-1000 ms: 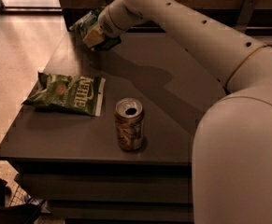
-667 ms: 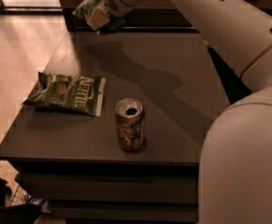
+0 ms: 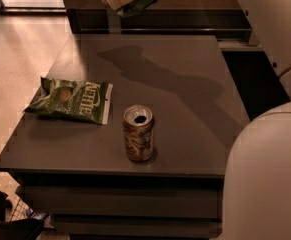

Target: Pick green rice chip bag

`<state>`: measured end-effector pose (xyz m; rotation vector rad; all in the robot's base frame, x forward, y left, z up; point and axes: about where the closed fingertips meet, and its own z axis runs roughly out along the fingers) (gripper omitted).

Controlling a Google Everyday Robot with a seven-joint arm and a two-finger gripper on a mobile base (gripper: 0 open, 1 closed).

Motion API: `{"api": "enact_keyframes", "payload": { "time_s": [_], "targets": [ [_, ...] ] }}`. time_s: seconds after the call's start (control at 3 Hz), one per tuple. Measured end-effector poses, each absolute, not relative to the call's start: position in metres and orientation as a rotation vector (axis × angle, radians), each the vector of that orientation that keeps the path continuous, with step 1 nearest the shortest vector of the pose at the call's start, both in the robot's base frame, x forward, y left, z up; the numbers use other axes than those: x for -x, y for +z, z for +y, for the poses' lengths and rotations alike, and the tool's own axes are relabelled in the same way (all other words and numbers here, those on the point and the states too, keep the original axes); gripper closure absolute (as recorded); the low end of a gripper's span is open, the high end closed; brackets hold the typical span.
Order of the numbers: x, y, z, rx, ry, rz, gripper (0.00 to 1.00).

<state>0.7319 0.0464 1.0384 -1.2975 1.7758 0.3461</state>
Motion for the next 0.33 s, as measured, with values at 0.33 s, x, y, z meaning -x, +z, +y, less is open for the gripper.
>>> {"api": "enact_keyframes", "payload": {
  "time_s": [0.33],
  "targets": [
    [-0.7216,1.0531,0.022,1.29,0.373,1.732,1.0]
  ]
}}
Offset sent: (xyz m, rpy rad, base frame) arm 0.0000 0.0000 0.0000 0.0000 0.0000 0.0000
